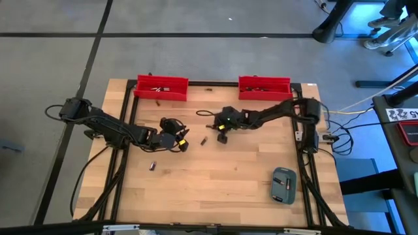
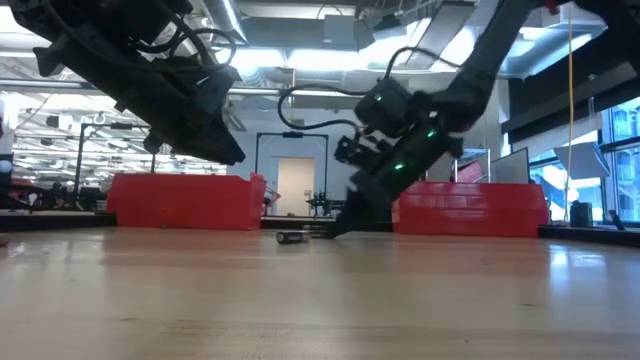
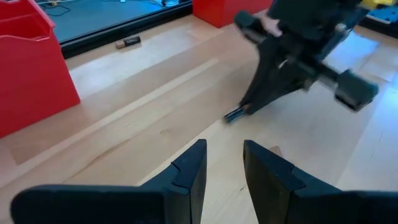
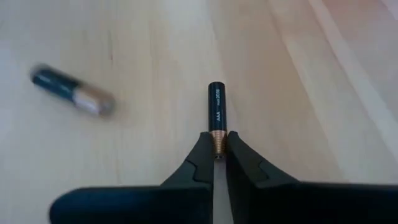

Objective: Sort batteries
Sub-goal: Put the small black battery into the right red bin

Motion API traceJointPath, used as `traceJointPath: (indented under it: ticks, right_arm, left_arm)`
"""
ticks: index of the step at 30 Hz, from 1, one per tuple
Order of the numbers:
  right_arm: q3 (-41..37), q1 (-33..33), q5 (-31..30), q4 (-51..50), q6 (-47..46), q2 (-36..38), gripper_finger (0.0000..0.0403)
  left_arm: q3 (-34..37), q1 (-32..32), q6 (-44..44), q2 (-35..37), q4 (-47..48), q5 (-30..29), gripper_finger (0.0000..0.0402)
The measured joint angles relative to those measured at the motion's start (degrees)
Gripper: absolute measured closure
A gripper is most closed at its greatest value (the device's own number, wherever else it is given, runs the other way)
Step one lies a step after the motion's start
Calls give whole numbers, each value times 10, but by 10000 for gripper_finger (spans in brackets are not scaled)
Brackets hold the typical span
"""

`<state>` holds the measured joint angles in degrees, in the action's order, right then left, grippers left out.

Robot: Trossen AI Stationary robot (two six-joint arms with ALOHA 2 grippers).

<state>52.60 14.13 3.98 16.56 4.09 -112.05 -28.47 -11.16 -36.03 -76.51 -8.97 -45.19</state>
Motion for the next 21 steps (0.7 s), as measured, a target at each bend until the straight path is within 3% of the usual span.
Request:
traceJointPath:
  ticks: [11, 17, 21]
  right_arm:
    - [14, 33, -146, -237, 33, 228, 390]
    - [140, 178, -141, -514, 18, 259, 390]
    - [199, 289, -72, -620, 26, 235, 390]
  left_arm:
    - [0, 0, -8, 0, 8, 0, 306]
    - [0, 0, -12, 0, 4, 0, 306]
    - [0, 0, -15, 0, 3, 0, 306]
